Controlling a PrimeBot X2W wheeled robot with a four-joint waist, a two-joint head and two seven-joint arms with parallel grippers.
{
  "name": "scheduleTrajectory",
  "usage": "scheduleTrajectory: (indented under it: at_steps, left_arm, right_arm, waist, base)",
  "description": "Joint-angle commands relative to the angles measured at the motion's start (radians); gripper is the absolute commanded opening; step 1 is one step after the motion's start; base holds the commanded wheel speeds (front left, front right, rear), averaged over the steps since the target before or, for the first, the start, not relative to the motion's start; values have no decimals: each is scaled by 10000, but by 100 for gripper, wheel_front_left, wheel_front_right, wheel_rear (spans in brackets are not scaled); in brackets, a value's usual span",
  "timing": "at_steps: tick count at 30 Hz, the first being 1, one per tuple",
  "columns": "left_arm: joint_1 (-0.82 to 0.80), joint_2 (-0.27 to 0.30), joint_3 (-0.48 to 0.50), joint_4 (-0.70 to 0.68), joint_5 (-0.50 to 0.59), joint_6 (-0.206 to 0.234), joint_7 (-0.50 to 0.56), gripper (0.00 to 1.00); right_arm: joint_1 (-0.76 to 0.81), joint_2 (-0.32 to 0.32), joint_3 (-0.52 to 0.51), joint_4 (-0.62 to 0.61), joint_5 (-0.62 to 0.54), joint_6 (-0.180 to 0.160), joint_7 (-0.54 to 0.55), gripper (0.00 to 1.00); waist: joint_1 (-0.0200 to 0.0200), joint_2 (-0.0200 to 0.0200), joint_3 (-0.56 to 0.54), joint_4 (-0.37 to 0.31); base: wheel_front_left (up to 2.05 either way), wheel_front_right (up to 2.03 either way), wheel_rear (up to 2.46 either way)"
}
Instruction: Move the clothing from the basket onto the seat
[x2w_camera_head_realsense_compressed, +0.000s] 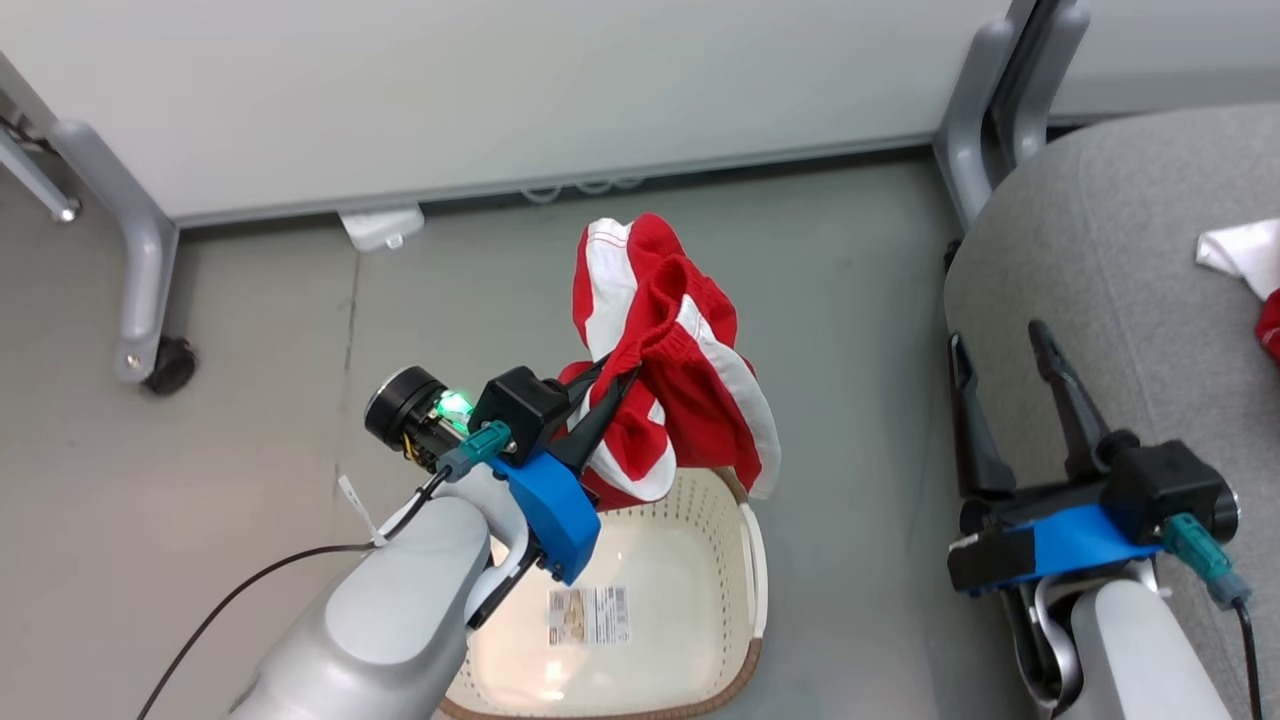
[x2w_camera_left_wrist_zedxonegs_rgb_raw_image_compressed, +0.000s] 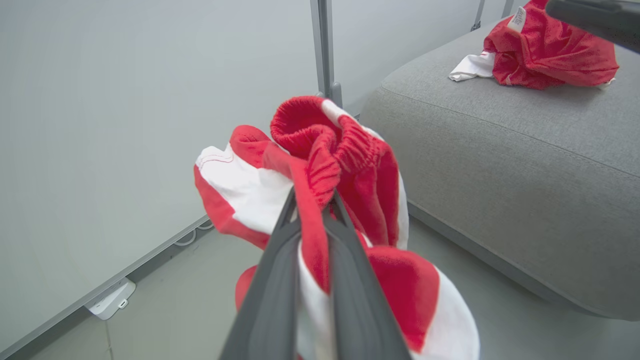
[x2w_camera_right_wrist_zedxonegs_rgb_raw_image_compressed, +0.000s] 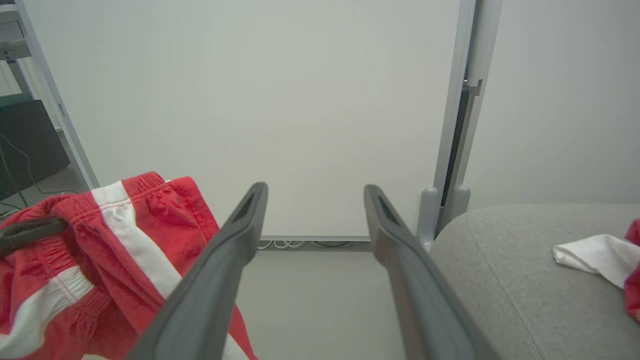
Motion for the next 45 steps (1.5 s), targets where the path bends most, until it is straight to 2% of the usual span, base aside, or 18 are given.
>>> scheduleTrajectory:
  at_steps: [1, 7, 15, 27, 37, 45]
  left_arm:
    - [172, 43, 71, -156, 35, 44, -31, 0]
    - [371, -94, 82, -644, 46, 50, -32, 0]
    - [449, -149, -8, -1245, -65, 137, 149, 0]
    - [748, 297, -48, -2472, -217, 412, 811, 0]
    - [869, 463, -117, -2786, -306, 540, 996, 0]
    - [766, 412, -189, -2849, -343, 574, 1008, 0]
  right_arm:
    - [262, -39, 49, 58, 55, -11, 0, 100]
    - [851, -88, 335, 272, 161, -11, 1, 100]
    - [1442, -75, 517, 359, 245, -11, 1, 100]
    - [2012, -212, 965, 120, 348, -11, 1, 100]
    - [2170, -217, 2179, -4, 511, -11, 1, 100]
    - [1514, -158, 3558, 420, 679, -11, 1, 100]
  waist:
    - [2, 0, -519, 5]
    - [2, 0, -1476, -17]
    - [2, 0, -2209, -38]
    - [2, 0, -2383, -40]
    - [2, 0, -2258, 22]
    - [2, 0, -2164, 100]
  base:
    - [0, 0, 0]
    - [0, 0, 0]
    - [0, 0, 0]
    - [0, 0, 0]
    - [0, 0, 0]
    - [0, 0, 0]
